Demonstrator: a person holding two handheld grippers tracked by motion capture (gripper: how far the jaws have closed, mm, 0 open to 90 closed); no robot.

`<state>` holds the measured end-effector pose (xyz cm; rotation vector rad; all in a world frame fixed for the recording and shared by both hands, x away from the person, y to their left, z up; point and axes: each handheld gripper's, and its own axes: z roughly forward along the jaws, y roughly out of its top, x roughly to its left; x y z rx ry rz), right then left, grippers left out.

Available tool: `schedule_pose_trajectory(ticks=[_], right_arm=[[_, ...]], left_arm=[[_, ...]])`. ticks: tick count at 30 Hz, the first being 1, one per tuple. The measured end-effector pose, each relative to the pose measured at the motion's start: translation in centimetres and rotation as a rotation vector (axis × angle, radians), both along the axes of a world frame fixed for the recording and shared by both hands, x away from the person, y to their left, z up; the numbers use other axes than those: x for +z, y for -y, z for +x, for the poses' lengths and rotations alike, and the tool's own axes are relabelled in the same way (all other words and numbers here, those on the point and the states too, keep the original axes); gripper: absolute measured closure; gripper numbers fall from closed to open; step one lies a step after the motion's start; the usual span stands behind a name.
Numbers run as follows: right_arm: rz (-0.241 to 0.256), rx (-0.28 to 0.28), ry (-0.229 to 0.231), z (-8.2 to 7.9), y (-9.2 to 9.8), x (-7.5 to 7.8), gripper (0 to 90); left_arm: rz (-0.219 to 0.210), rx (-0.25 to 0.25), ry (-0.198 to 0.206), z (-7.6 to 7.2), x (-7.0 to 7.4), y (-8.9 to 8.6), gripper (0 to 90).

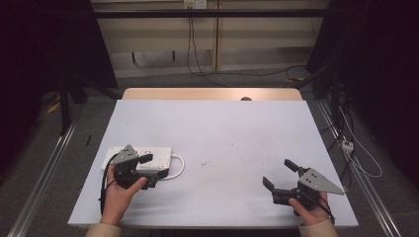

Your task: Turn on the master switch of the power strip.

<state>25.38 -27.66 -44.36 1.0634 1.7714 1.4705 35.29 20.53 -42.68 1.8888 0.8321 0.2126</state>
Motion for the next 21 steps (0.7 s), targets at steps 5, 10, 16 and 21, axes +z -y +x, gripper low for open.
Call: schedule_pose_trajectory(ticks=[5, 10, 16, 21], right_arm=[[-0.001, 0.0, 0.0, 0.0, 0.0, 0.0, 3.5], [-0.002, 0.0, 0.0, 0.0, 0.0, 0.0, 3.5], [0.0, -0.002, 0.0, 0.0, 0.0, 0.0, 3.5], [0.0, -0.002, 0.0, 0.0, 0.1, 0.0, 3.5]], left_arm=[[0.0, 0.009, 0.007, -0.2, 0.1, -0.7, 9.6], [-0.007, 0.021, 0.014, -0.3, 0.2, -1.3, 9.0], [-0.013, 0.033, 0.018, -0.4, 0.2, -1.8, 8.6], [-0.009, 0.032, 0.019, -0.4, 0.2, -2.1, 8.4]])
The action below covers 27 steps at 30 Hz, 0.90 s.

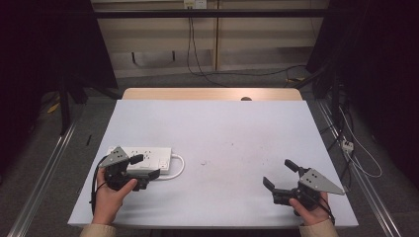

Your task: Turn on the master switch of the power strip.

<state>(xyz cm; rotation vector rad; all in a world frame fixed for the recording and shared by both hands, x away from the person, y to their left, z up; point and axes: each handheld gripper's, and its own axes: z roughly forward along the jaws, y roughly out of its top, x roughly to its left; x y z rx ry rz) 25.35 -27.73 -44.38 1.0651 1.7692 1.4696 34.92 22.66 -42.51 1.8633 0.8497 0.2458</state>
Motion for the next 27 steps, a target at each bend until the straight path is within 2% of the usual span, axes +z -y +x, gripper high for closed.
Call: schedule_pose_trajectory(ticks=[10, 27], right_arm=[[0.0, -0.001, -0.002, 0.0, 0.0, 0.0, 3.5], [0.001, -0.002, -0.005, 0.0, 0.1, -0.1, 3.4]], left_arm=[[0.003, -0.006, 0.01, 0.0, 0.1, -0.5, 7.5], [0.0, 0.007, -0.003, -0.3, -0.5, -1.5, 6.6]])
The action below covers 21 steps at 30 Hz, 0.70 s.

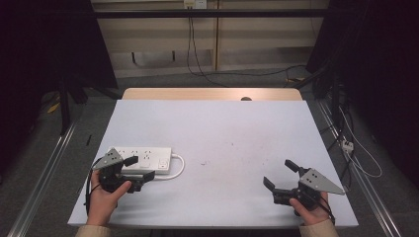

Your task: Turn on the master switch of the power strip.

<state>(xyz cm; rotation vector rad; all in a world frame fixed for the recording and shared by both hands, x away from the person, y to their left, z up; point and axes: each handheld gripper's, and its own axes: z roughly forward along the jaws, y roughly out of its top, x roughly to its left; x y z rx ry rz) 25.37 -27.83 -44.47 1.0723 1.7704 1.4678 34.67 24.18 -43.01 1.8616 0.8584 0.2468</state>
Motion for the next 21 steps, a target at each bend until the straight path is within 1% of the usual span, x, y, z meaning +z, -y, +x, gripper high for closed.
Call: schedule_pose_trajectory(ticks=[4, 6, 9, 12, 13, 15, 21], right_arm=[[-0.001, 0.0, 0.0, 0.0, 0.0, 0.0, 3.5], [0.0, -0.001, 0.001, 0.0, 0.0, 0.0, 3.5], [0.0, 0.0, -0.001, 0.0, 0.0, 0.0, 3.5], [0.001, 0.0, -0.004, 0.0, 0.0, 0.0, 3.5], [0.001, 0.001, -0.005, 0.0, 0.0, -0.1, 3.5], [-0.002, 0.001, -0.008, 0.0, 0.0, -0.1, 3.5], [-0.006, 0.005, -0.011, 0.0, 0.0, -0.1, 3.4]], left_arm=[[0.005, 0.001, -0.002, -0.1, -0.1, -0.3, 6.6], [-0.001, 0.002, 0.0, -0.1, -0.2, -0.4, 6.6], [0.006, 0.006, 0.0, -0.2, -0.3, -0.7, 6.6], [-0.004, 0.014, 0.0, -0.3, -0.4, -1.0, 6.1], [0.0, 0.014, -0.002, -0.3, -0.3, -1.1, 6.2], [-0.006, 0.013, -0.011, -0.4, -0.3, -1.2, 6.2], [-0.004, 0.02, 0.0, -0.3, -0.2, -1.2, 6.2]])
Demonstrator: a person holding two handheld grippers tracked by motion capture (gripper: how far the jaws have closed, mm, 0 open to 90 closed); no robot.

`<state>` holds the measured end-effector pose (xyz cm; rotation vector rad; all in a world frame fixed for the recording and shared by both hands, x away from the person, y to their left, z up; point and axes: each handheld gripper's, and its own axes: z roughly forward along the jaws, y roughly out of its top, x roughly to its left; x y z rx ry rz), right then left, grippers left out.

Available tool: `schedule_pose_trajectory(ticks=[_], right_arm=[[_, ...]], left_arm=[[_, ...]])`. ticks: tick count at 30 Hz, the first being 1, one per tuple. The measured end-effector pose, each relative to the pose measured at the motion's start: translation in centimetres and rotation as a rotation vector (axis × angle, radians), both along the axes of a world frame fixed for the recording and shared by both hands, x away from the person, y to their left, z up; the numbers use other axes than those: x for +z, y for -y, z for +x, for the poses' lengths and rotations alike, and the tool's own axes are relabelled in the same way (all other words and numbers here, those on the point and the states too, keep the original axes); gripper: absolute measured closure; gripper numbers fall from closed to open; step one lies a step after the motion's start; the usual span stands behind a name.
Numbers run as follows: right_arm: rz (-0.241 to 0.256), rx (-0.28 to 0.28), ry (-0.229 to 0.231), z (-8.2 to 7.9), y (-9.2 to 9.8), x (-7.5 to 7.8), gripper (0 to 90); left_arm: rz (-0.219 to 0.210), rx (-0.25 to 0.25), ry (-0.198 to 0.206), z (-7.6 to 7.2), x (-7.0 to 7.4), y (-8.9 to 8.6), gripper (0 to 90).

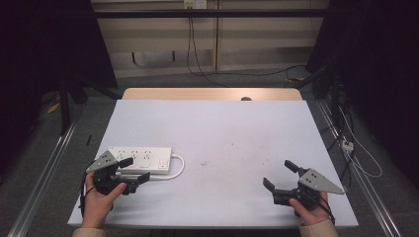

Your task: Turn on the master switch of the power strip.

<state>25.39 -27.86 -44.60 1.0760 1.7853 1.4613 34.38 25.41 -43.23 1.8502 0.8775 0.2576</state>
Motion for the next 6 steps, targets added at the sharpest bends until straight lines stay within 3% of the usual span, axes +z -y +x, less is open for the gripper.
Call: schedule_pose_trajectory(ticks=[6], right_arm=[[-0.005, -0.003, -0.009, 0.11, 0.04, -0.1, 3.4]], left_arm=[[-0.012, -0.005, 0.006, 0.06, 0.11, 0.06, 5.8]])
